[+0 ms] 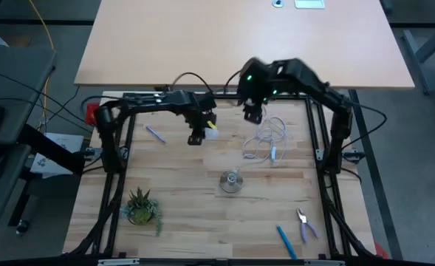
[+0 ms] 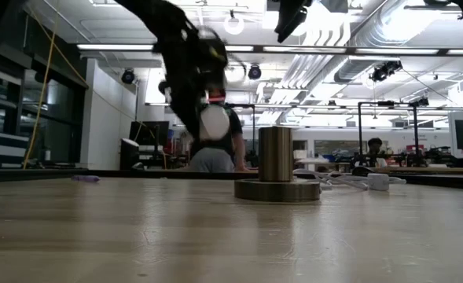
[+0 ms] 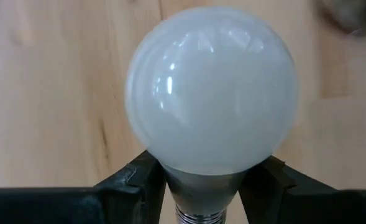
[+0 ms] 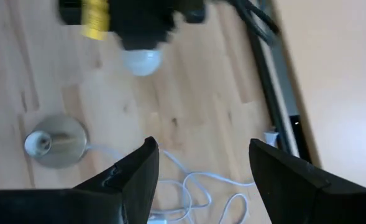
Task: Screw lightbulb
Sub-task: Insert the lightbulb in the lamp
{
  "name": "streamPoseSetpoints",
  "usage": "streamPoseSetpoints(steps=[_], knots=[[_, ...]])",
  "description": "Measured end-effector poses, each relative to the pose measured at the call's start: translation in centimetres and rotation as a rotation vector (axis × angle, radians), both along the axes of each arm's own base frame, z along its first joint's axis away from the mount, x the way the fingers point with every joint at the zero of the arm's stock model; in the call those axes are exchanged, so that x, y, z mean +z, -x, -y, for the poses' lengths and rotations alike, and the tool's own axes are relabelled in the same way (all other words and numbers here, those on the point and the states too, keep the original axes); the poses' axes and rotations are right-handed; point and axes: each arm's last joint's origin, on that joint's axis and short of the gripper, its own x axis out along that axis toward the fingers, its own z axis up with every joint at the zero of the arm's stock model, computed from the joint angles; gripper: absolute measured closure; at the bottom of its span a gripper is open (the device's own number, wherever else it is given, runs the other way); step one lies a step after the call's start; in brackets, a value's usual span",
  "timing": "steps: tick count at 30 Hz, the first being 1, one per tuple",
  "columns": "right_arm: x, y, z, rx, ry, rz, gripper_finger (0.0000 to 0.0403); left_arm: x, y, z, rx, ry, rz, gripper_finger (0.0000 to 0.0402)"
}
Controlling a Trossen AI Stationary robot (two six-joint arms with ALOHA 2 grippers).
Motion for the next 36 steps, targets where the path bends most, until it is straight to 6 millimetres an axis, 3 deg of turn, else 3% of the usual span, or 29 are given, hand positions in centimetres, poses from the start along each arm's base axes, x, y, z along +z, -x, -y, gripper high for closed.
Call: streamPoseSetpoints(steps=[5, 10, 15, 28, 36], knots=[[1.7, 1.4, 1.7, -0.034, -0.064, 0.16, 0.0164, 4.6, 2.8, 1.1, 0.065, -0.042, 0.118, 0.0249], [2.4, 0.7, 2.1, 0.054, -0.133, 0.302, 0.0164, 9.6, 5.0, 3.5, 0.113, -0.121, 0.271, 0.0251], [2.9, -0.3, 1.8, 0.054, -0.131, 0.398, 0.0164, 12.8, 6.7, 5.4, 0.123, -0.192, 0.398, 0.0249], [3.5, -0.9, 1.6, 0.017, -0.151, 0.479, 0.0164, 13.9, 7.3, 7.0, 0.203, -0.228, 0.432, 0.0248], [3.5, -1.4, 0.3, 0.076, -0.127, 0.469, 0.0147, 13.9, 7.1, 7.6, 0.181, -0.227, 0.432, 0.0248]])
